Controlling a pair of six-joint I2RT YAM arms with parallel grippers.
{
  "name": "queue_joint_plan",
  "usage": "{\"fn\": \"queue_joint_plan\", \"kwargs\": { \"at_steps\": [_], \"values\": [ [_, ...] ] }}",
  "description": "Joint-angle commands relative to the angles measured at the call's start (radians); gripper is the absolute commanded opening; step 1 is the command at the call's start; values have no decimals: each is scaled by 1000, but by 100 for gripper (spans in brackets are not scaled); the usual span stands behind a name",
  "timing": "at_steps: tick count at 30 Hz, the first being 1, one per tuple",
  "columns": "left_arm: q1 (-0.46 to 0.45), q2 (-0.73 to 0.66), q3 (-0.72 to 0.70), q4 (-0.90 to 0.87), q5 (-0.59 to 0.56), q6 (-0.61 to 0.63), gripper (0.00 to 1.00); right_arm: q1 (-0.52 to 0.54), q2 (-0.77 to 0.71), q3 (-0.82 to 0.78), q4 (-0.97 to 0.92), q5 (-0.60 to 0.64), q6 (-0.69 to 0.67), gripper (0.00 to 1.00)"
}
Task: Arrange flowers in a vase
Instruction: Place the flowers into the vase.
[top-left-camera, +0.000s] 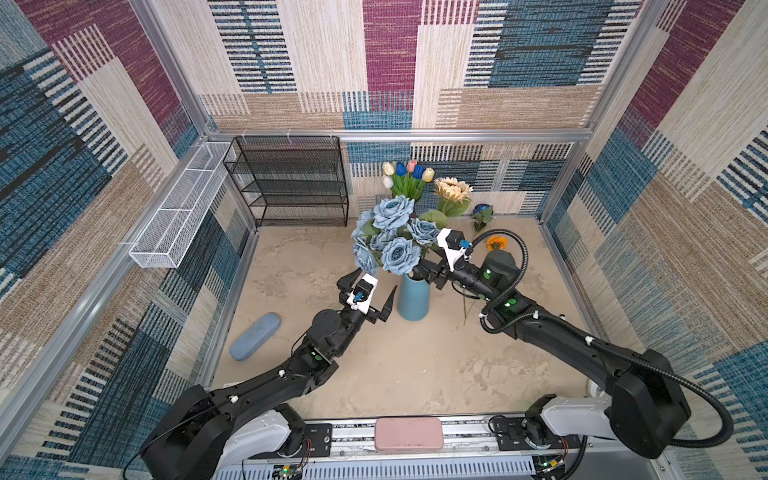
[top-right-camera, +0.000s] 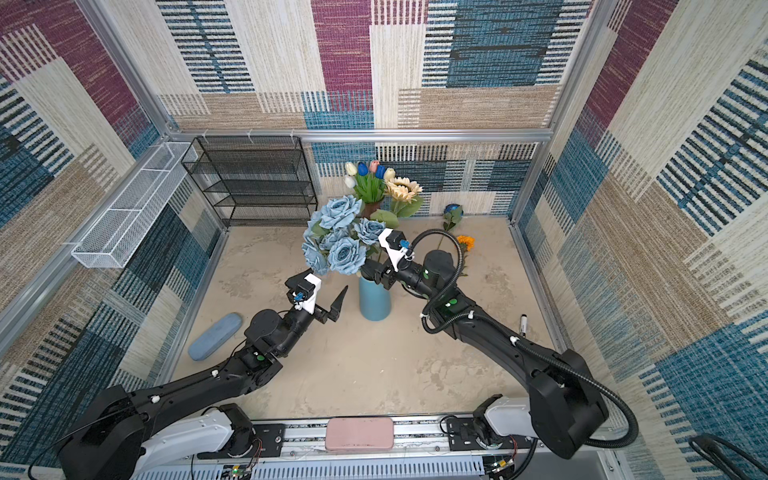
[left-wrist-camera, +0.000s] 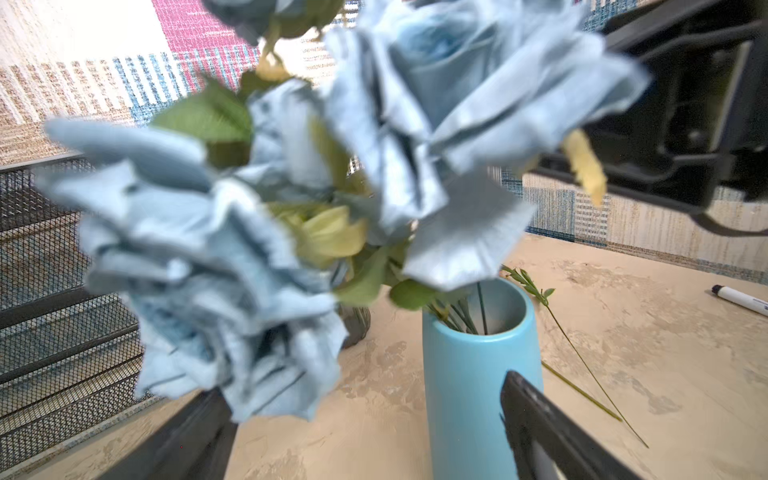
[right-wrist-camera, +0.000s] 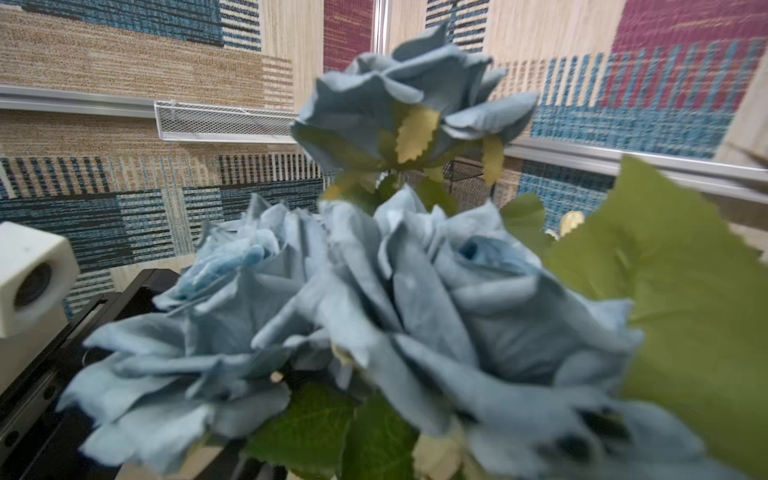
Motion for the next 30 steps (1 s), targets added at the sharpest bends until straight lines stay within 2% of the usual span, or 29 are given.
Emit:
{"fn": "queue_joint_plan", "kwargs": {
  "at_steps": [1, 6, 12, 15, 20, 30],
  "values": [
    [1, 0, 2, 25, 21, 3, 99, 22, 46, 59, -107, -47, -49, 60],
    [1, -2, 8, 23, 17, -2, 99, 24, 12, 33, -158, 0, -83, 72],
    [1, 39, 65, 26, 34, -5, 95, 25, -91, -42, -175, 32, -89, 81],
    [1, 60, 91, 35, 43, -17, 94, 25, -131, -61, -191, 50, -101, 94],
    [1, 87, 129, 40, 42, -35, 94, 25, -188, -86, -214, 115, -108, 94],
    [3, 109, 144, 53, -10, -38, 93, 24, -387, -249, -110, 235, -36, 92]
  ]
}}
